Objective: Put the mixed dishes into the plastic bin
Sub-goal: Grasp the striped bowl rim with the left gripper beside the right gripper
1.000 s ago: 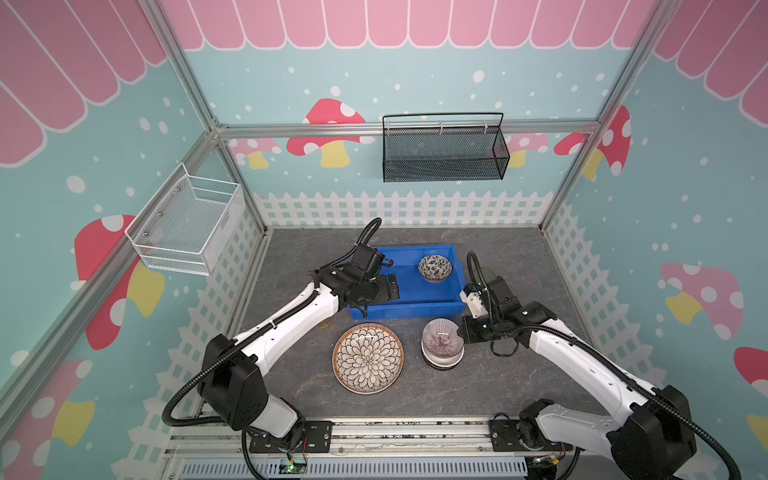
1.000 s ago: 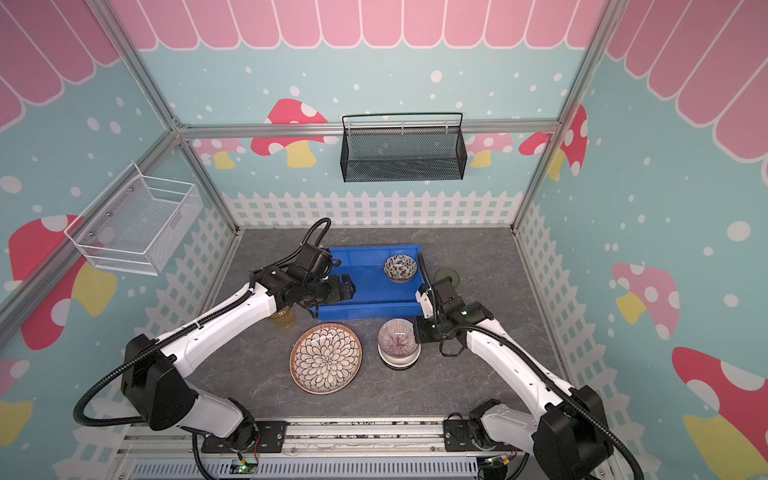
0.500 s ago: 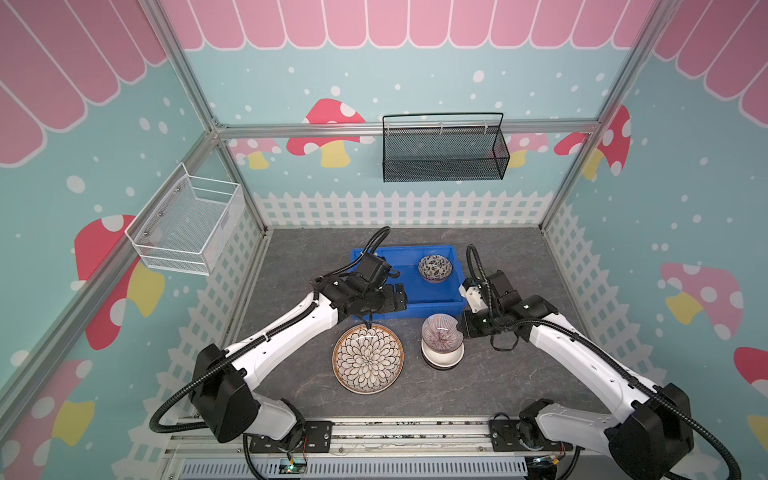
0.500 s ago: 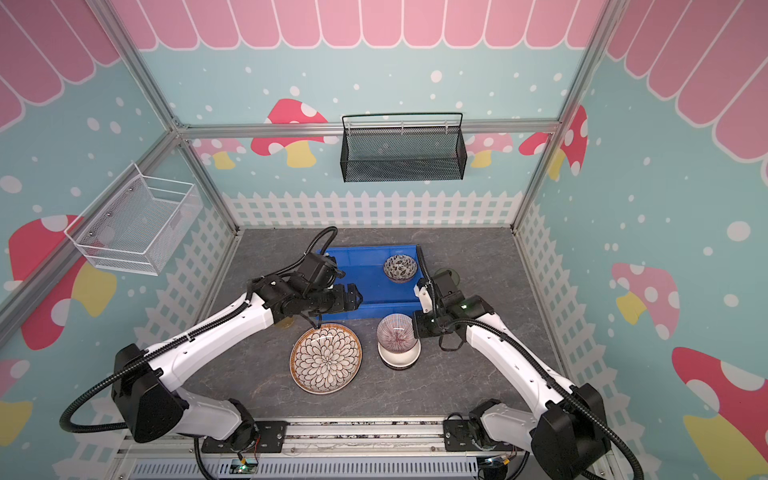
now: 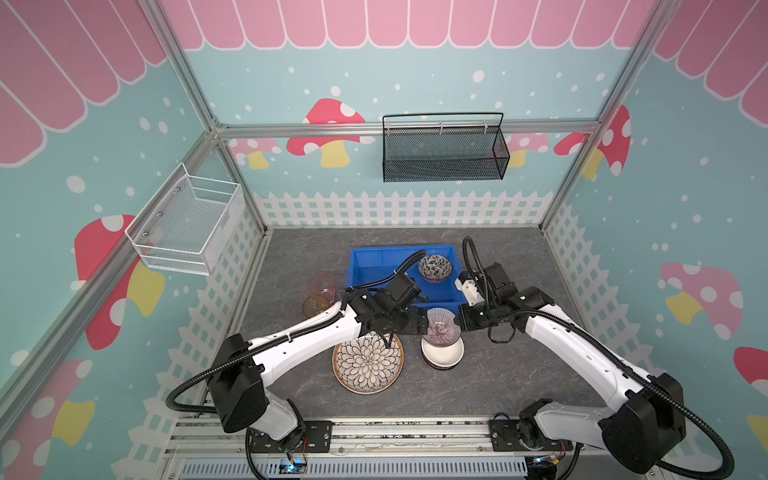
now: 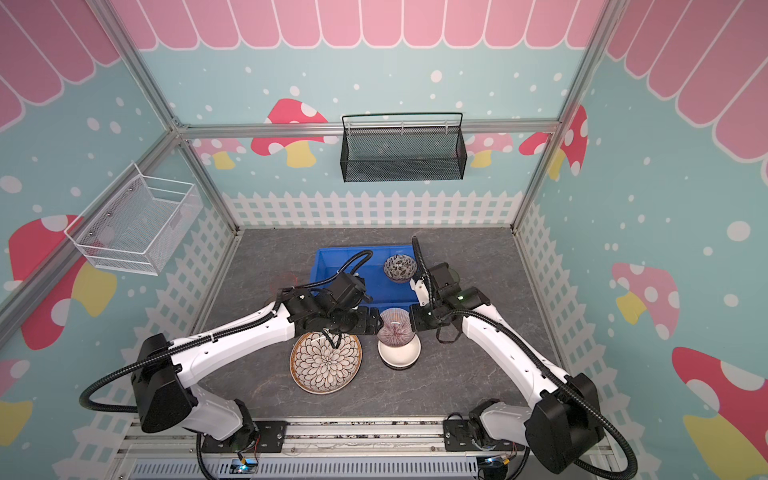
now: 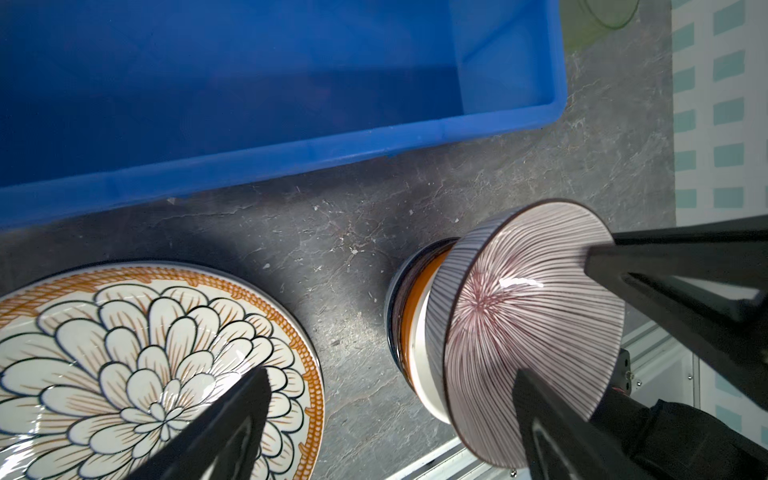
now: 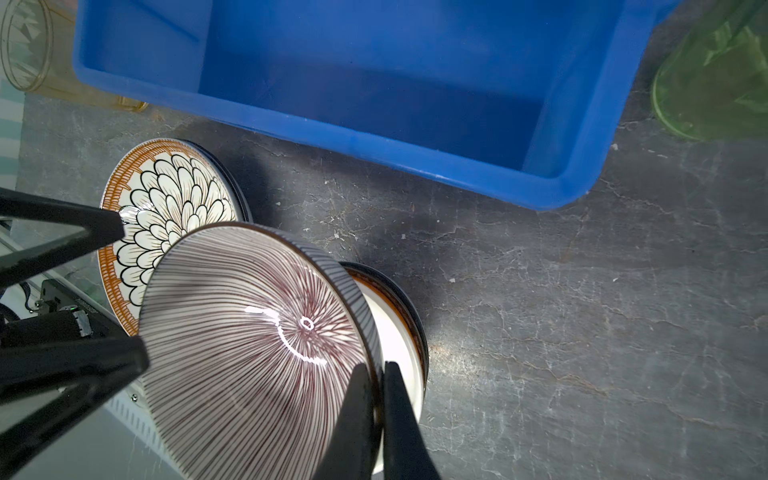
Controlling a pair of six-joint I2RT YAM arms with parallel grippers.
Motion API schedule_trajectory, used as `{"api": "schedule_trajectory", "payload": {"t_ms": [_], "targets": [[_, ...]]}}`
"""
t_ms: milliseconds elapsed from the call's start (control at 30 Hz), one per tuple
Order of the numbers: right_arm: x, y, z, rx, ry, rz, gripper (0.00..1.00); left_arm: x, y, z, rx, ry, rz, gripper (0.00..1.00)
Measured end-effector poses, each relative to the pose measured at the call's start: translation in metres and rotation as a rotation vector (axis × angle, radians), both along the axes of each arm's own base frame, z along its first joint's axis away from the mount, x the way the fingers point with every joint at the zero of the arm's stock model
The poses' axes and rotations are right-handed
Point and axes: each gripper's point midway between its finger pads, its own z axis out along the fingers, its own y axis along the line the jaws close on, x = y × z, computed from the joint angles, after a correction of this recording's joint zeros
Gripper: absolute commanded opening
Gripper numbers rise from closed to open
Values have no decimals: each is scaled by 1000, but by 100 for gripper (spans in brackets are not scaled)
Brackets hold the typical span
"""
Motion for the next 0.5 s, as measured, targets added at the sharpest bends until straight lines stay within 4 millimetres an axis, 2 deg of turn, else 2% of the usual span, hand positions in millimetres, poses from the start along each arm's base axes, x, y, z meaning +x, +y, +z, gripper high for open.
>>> {"api": "schedule_trajectory", "payload": {"t_ms": [267, 400, 500], "targets": [[2, 0, 2, -9, -10, 7, 0, 4, -13, -5, 10, 5, -14, 69], [2, -1, 2, -12, -12, 8, 0, 5, -16, -4, 11, 5, -15, 54], [3, -1, 2, -16, -14, 7, 0, 5, -18, -8, 20, 9, -21, 48]]}}
